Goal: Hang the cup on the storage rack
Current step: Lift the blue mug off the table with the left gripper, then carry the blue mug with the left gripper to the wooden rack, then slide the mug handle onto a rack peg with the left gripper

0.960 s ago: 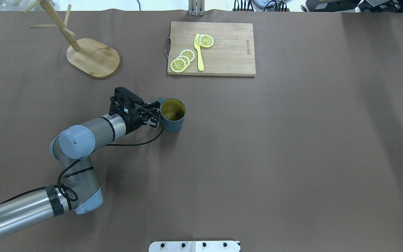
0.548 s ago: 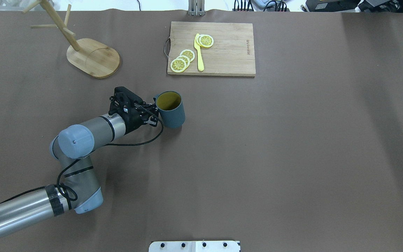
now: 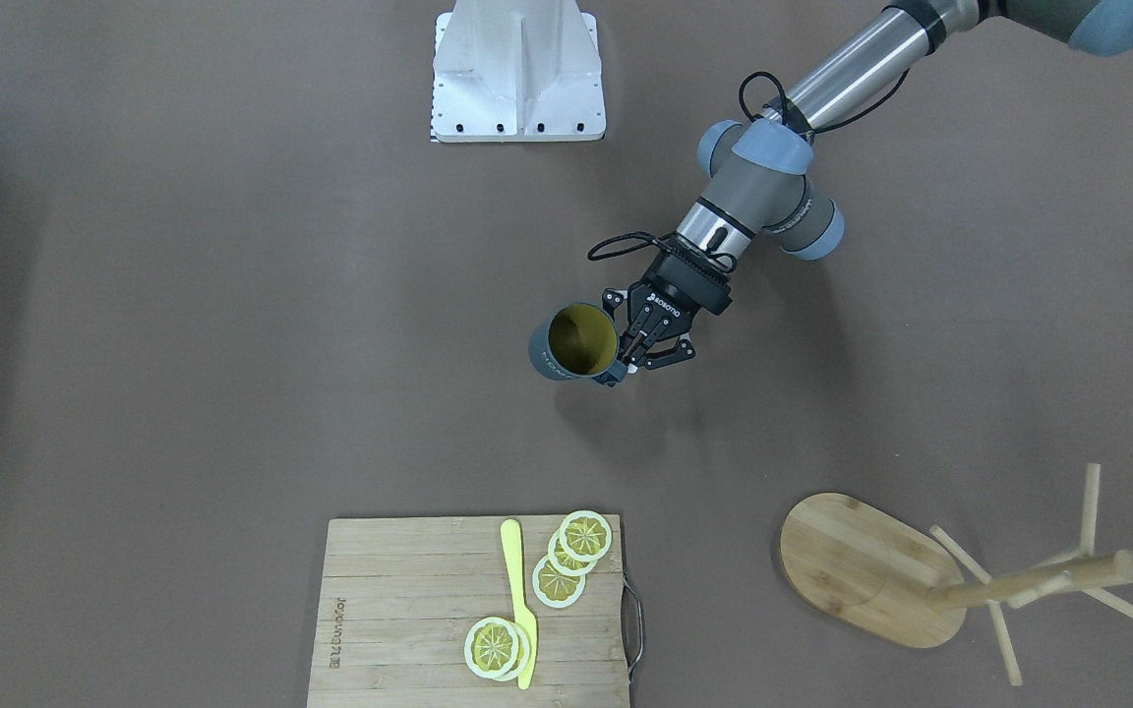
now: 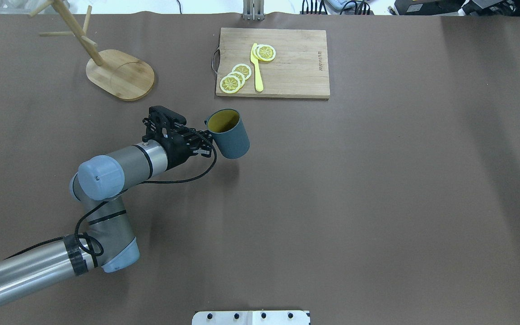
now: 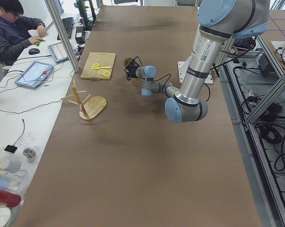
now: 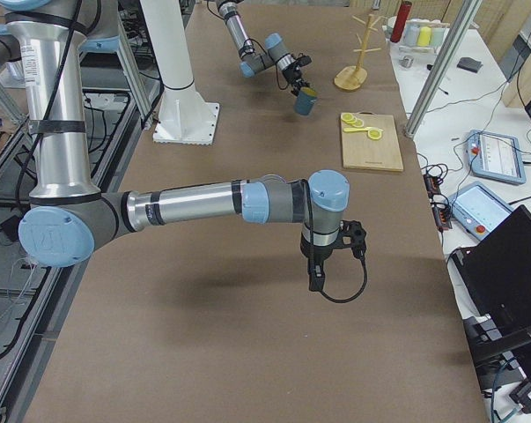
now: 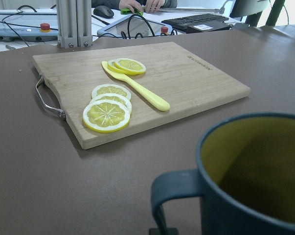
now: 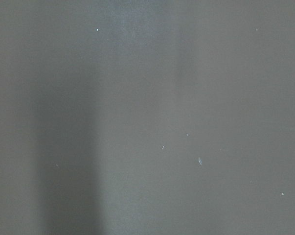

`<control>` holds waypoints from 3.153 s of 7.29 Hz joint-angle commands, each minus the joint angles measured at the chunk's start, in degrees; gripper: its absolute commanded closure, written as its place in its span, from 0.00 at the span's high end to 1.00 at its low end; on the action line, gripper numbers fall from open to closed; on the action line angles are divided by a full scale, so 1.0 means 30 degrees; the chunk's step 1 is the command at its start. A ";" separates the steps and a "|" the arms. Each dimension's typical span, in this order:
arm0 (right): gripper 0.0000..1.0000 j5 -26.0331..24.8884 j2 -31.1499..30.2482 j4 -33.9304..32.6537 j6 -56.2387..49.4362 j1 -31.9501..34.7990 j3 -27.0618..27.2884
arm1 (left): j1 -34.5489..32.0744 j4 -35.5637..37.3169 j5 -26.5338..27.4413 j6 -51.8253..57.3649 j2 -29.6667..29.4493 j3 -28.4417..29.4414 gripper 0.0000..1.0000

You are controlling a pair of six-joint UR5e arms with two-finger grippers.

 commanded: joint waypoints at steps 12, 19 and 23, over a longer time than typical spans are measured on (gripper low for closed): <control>1.00 -0.0030 -0.0566 0.0031 -0.0029 0.0024 0.0059 | -0.6073 -0.1970 -0.0754 -3.5505 -0.1410 0.1407 0.00; 1.00 -0.0030 -0.0450 0.0061 -0.0029 0.0024 0.0175 | -0.7922 -0.1704 0.0330 -3.7508 -0.2146 0.3582 0.00; 1.00 -0.0030 -0.0332 0.0061 -0.0029 0.0024 0.0176 | -0.8185 -0.2260 0.0184 -3.8007 -0.2001 0.4491 0.00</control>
